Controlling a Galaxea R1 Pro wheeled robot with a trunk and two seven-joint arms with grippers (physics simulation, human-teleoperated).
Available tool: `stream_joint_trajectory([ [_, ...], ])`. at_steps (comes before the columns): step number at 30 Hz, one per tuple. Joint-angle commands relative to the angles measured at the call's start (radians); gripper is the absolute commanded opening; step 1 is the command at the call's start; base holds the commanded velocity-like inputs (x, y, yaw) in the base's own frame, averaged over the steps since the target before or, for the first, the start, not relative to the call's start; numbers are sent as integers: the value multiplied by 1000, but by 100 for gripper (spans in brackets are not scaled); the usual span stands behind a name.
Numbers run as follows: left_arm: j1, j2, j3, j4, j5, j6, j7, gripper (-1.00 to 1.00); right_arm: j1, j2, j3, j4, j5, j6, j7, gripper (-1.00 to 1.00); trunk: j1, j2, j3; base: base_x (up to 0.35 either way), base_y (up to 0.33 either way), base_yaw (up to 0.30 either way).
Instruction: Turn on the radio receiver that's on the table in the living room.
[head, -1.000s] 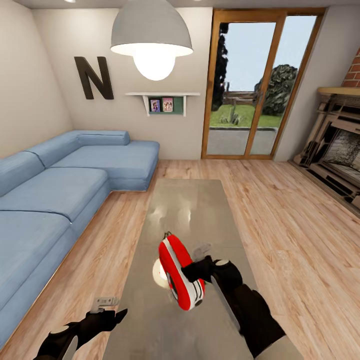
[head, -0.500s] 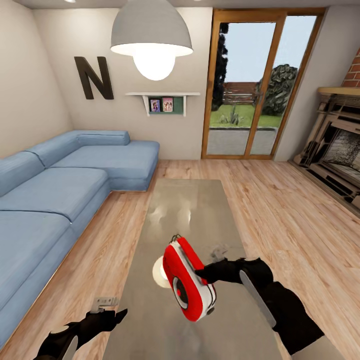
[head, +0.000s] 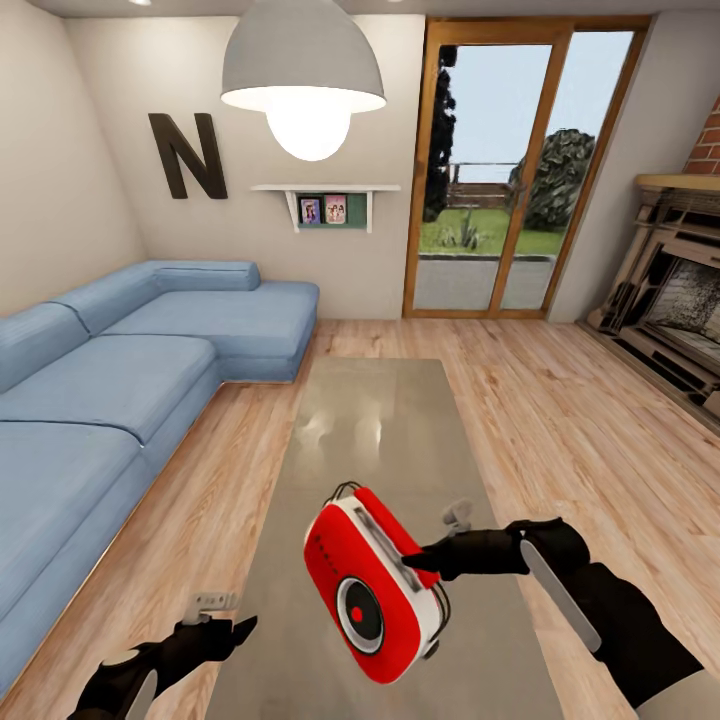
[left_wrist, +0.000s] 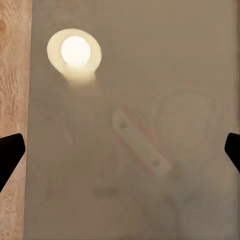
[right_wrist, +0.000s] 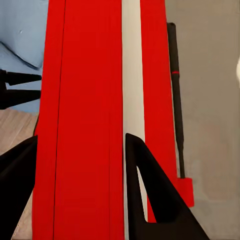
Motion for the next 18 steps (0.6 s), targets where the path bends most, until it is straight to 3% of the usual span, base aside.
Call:
stream_joint_trajectory([
  [1,0,-3,-2,-4,0,0,-7,100,0,-4,0,1,-8,1,10,-100,0,0,0,0,0,0],
  [8,0,-8,-7,-13,-2,0,-110,100,2,-11,-1,7,-8,-3,27,-100,0,0,0,0,0,0],
  [15,0,-8,-12,-21,-3,1,-137,100,1,-12,-1,8,-7,-15,23,-100,0,0,0,0,0,0],
  [17,0,-8,-34,-28,-3,3,-156,100,1,-12,-1,8,-7,-16,21,-100,0,0,0,0,0,0],
  [18,0,-16,-129,-57,-3,11,-229,100,1,-12,-1,9,-6,-17,17,-100,0,0,0,0,0,0],
])
